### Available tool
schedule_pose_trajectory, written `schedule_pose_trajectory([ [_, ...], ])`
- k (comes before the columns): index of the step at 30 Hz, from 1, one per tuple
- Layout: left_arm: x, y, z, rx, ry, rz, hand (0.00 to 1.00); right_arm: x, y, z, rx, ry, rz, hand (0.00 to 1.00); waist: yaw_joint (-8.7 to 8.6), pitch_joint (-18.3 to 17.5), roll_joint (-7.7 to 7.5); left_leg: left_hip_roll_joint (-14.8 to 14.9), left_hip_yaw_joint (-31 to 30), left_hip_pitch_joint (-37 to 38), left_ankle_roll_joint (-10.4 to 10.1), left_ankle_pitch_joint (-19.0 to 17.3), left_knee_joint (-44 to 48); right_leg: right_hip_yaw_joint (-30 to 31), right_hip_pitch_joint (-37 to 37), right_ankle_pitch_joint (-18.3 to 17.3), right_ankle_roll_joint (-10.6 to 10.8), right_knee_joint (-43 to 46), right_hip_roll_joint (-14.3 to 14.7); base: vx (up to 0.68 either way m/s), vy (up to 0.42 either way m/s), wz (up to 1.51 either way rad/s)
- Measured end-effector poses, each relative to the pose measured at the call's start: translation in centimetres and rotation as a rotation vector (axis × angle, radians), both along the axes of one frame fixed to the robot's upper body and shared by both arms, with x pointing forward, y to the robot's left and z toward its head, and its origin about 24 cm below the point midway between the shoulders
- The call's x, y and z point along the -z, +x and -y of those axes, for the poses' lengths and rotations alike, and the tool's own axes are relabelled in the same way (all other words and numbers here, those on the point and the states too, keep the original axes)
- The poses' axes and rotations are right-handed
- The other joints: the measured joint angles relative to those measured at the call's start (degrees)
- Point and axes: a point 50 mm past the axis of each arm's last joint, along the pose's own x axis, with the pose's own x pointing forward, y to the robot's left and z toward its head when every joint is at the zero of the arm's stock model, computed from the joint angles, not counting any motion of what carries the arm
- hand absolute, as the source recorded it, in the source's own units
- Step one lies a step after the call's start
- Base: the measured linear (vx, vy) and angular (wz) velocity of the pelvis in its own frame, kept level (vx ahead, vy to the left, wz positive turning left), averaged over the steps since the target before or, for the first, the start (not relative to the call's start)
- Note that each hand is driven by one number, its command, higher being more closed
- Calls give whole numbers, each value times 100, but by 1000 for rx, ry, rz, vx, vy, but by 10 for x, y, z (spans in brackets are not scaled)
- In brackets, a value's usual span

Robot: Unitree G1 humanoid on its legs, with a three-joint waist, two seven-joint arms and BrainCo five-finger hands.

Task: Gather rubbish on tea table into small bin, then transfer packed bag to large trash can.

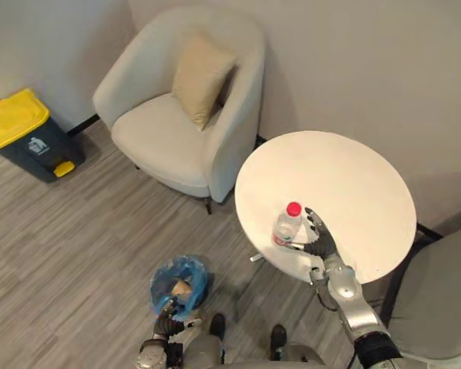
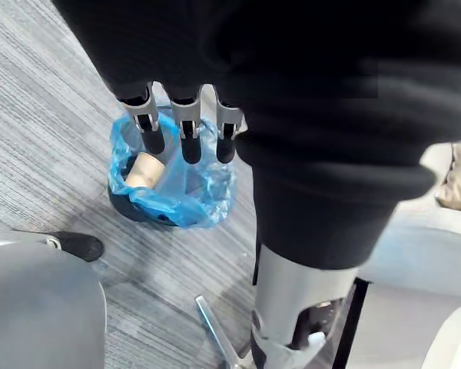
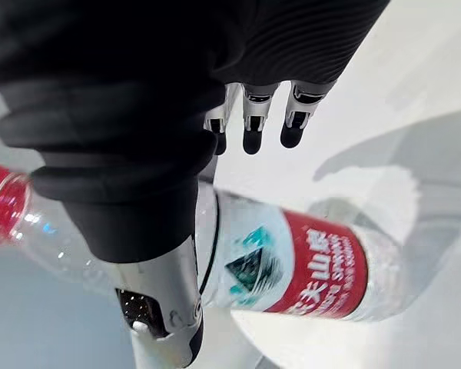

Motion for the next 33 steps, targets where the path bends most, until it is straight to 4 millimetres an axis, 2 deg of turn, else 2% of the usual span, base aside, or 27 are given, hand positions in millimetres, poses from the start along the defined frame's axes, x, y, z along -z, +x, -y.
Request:
schedule_pose_trajectory([
  [4, 1, -2, -2, -5, 2, -10, 0, -3, 12, 1, 36, 8, 9, 0, 13, 8, 45, -15, -200, -37, -41, 214, -271, -181, -35, 50, 20, -66, -12, -109, -3, 29],
  [5, 1, -3, -2, -6, 2, -11, 0, -3, 13, 0, 37, 8, 11, 100, 17, 14, 56, -17, -204, -44, -50, 227, -291, -189, -47, 51, 25, -67, -12, -70, 9, 8],
  [9, 3, -6, -1, -8, -2, -26, 0, -15, 37, 1, 69, 16, 40, 100, 24, 102, 221, -71, -255, -227, -47, 245, -305, -208, -163, 114, 45, -183, -25, -74, 28, 5],
  [13, 3, -5, 0, -25, -22, -21, 0, -30, 54, 3, 115, 48, 80, 100, 30, 161, 312, -74, -346, -375, -50, 361, -304, -278, -273, 151, 71, -184, -30, 6, -5, 10],
  [15, 3, -4, 1, -31, -28, -10, 0, -33, 56, 8, 133, 57, 89, 100, 85, 174, 333, -75, -367, -398, -47, 366, -304, -318, -276, 163, 62, -183, -29, 48, -23, 13],
  [16, 2, -4, 1, -37, -32, -2, 0, -33, 56, 11, 147, 66, 88, 100, 176, 180, 341, -75, -367, -404, -46, 367, -301, -319, -280, 160, 50, -182, -25, 68, -23, 6],
  [20, -1, 1, 2, -51, -46, 24, 0, -34, 56, 11, 156, 100, 93, 100, 214, 231, 381, -102, -427, -425, -21, 387, -301, -366, -286, 126, 29, -153, -29, 65, -23, 7],
  [22, -4, 5, 2, -49, -48, 45, 0, -40, 54, 10, 146, 110, 126, 100, 201, 252, 381, -108, -428, -425, -21, 386, -301, -353, -286, 117, 34, -147, -33, 39, -9, 3],
  [25, -5, 6, 5, -57, -59, 54, 0, -54, 39, 7, 126, 133, 218, 100, 144, 255, 376, -132, -462, -375, -21, 381, -299, -346, -256, 42, 45, -64, -59, 12, -2, 6],
  [28, -4, 6, 9, -58, -70, 54, 0, -60, 22, 7, 119, 132, 271, 100, 113, 266, 355, -183, -570, -240, 7, 360, -294, -443, -229, -226, 46, 308, -150, -15, -12, 25],
  [29, -4, 7, 9, -58, -69, 56, 0, -63, 12, 9, 114, 115, 299, 100, 83, 262, 335, -217, -713, -224, 6, 363, -286, -562, -227, -350, 58, 489, -207, -30, -32, 66],
  [30, -5, 7, 9, -58, -69, 57, 0, -65, 4, 10, 118, 99, 326, 100, -22, 261, 320, -269, -883, -262, -26, 402, -281, -773, -229, -466, 49, 656, -268, -38, -42, 76],
  [31, -5, 8, 9, -57, -69, 57, 0, -66, 1, 11, 124, 98, 334, 100, -36, 268, 304, -281, -945, -269, -25, 429, -291, -840, -244, -529, 53, 747, -328, -48, -29, 74],
  [32, -5, 8, 10, -54, -69, 57, 0, -65, -3, 14, 138, 94, 337, 100, -18, 287, 259, -309, -915, -317, 15, 428, -318, -973, -257, -627, 34, 909, -396, -94, -26, 65],
  [33, -5, 9, 10, -51, -71, 59, 0, -63, -5, 15, 153, 94, 330, 100, -32, 280, 235, -218, -396, -371, 453, 177, -367, -1170, -241, -697, 42, 989, -404, -102, -42, 70],
])
